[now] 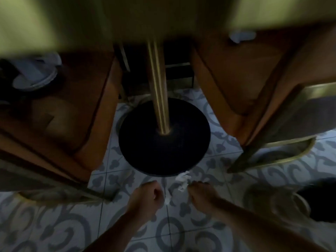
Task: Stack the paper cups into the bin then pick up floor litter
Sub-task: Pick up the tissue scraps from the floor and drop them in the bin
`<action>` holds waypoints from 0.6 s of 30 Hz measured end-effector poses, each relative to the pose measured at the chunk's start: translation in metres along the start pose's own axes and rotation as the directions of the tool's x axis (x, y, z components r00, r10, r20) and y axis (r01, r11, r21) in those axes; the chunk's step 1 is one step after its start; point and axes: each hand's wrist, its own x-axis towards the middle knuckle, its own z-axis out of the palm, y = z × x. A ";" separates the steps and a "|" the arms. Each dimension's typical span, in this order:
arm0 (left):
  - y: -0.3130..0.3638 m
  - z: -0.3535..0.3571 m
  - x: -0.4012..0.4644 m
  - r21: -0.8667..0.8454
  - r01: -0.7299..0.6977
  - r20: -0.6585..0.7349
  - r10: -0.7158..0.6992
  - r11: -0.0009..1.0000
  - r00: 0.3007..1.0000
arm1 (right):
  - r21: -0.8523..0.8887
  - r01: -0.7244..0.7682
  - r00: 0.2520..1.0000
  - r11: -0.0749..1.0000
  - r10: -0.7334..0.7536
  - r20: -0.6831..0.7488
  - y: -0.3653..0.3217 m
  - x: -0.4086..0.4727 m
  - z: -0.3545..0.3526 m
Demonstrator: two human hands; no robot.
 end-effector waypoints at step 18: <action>-0.080 0.117 0.096 0.266 -0.043 0.135 0.007 0.963 0.991 | -0.269 0.341 0.940 0.901 -0.324 0.107 0.054 0.070 0.099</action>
